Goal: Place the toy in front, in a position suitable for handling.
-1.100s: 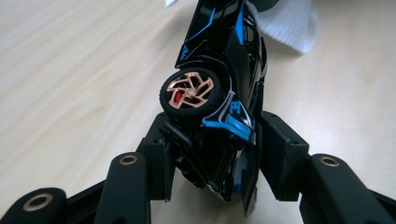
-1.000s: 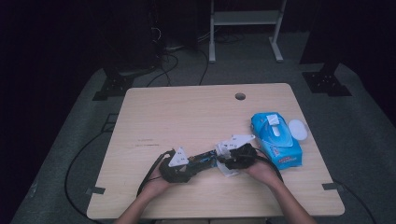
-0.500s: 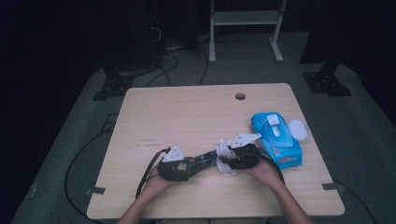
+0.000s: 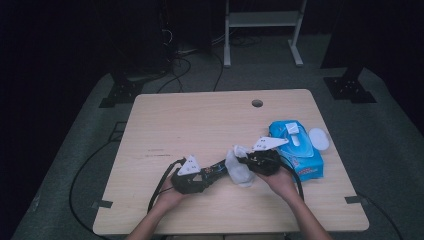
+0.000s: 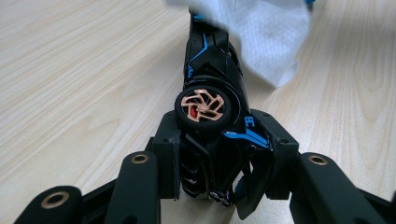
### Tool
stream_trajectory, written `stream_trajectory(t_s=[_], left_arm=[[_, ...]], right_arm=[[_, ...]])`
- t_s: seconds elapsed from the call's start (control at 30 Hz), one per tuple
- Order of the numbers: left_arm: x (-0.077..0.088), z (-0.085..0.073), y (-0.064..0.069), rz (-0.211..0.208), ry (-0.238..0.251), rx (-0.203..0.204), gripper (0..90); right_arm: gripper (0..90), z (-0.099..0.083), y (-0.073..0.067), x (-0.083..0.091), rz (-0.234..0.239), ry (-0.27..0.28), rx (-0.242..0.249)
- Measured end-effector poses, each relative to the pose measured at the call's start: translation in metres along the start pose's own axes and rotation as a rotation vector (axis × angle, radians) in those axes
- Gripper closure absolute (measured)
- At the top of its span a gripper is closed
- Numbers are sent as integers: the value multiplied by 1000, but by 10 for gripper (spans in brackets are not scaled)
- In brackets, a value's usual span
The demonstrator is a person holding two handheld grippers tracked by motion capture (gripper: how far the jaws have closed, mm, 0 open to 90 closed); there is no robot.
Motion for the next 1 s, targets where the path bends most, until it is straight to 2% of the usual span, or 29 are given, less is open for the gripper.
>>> stream_trajectory(t_s=[0.03,0.1,0.13,0.2,0.23,0.3,0.37,0.4,0.5,0.57,0.67,0.73,0.77,0.8,0.9,1.0], left_arm=[[-1,0,-1,2,-3,-1,576],[-4,1,-2,4,12,19,576],[-4,1,-2,6,15,23,577],[-3,-1,-2,13,26,21,577],[-2,-2,-2,11,26,19,578],[0,-3,-2,9,25,16,580],[2,-4,-2,9,32,10,580],[2,-4,-2,9,32,8,580],[0,-4,-2,11,32,10,580],[0,-4,-1,12,31,12,580],[0,-4,-1,15,29,20,579],[0,-4,-1,14,32,26,579],[0,-4,-1,13,31,23,579],[0,-4,-1,13,30,19,579],[0,-4,-1,11,30,14,579],[0,-4,-2,10,32,22,579]], right_arm=[[836,5,-9,-3,39,18,-8],[836,13,-29,-11,63,18,52],[836,14,-38,-16,85,16,61],[836,14,-47,-26,95,-9,98],[835,12,-47,-31,87,-22,109],[835,7,-39,-36,41,-42,110],[837,3,-29,-35,-11,-40,97],[837,2,-23,-33,-26,-24,73],[838,1,-18,-32,-67,-10,53],[839,1,-27,-36,-50,-4,55],[841,2,-51,-46,3,-7,103],[821,4,-60,-49,21,-25,146],[770,5,-60,-49,13,-35,166],[725,5,-58,-48,1,-46,165],[615,3,-50,-42,16,-50,129],[548,8,-42,-32,17,-32,95]])
Point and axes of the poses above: each handheld gripper's, and its own axes: x roughly backward along the jaws, z roughly out of its top, y roughly to its right, the point moved 8 cm from there along -x, roughly forward along the jaws, and after that the axes turned 9 degrees about y, right-handed, at the moved point
